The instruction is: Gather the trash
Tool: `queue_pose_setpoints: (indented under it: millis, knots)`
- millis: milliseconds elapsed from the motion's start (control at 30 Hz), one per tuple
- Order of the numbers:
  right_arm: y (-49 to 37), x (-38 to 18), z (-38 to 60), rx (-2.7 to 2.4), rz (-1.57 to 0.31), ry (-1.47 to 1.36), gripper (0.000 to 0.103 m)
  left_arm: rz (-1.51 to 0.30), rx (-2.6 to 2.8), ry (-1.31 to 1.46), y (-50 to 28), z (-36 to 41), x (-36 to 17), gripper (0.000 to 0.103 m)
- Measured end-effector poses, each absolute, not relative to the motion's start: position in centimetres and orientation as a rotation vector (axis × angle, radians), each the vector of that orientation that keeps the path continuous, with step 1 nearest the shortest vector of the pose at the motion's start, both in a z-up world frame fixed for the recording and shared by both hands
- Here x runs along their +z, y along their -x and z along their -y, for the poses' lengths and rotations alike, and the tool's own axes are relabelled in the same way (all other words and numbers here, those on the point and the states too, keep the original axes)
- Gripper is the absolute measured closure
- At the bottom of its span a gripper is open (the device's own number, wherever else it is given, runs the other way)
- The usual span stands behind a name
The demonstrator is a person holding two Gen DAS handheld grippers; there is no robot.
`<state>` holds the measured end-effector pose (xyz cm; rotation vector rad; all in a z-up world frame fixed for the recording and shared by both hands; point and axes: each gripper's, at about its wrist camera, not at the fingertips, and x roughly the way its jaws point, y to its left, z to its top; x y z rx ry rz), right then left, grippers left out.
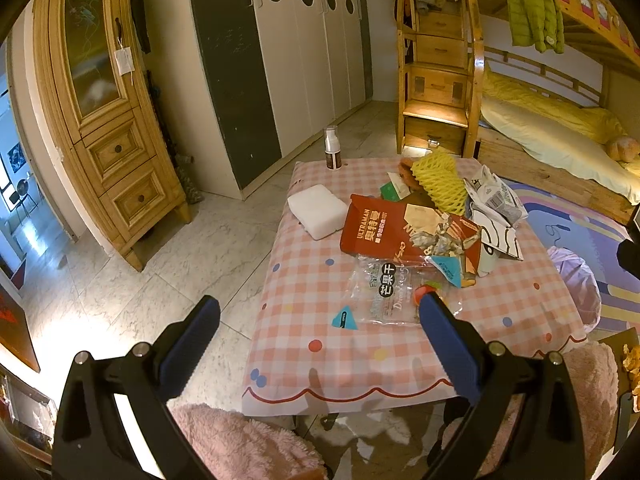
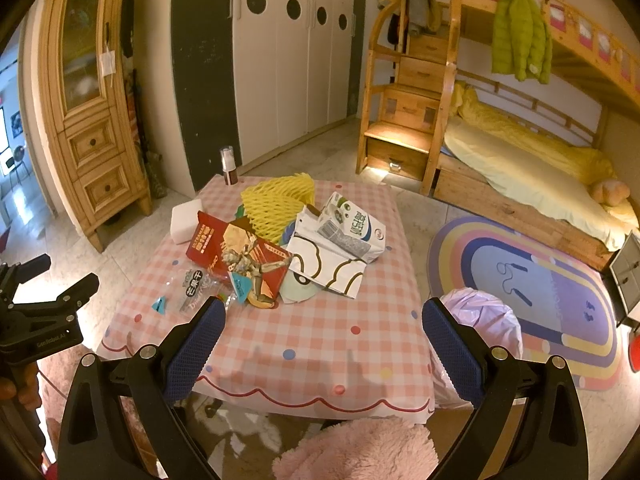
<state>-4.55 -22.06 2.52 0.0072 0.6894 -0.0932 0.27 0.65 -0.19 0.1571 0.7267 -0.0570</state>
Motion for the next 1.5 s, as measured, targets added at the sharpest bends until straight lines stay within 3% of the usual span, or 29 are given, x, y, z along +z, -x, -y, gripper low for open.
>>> queue_pose_setpoints:
  millis: [1500]
  knots:
    - [4.46, 2.18, 22.29, -0.093, -0.691, -0.013, 0.006, -0.728, -0.053, -0.158, -0.59, -1.09, -0.46, 0.007]
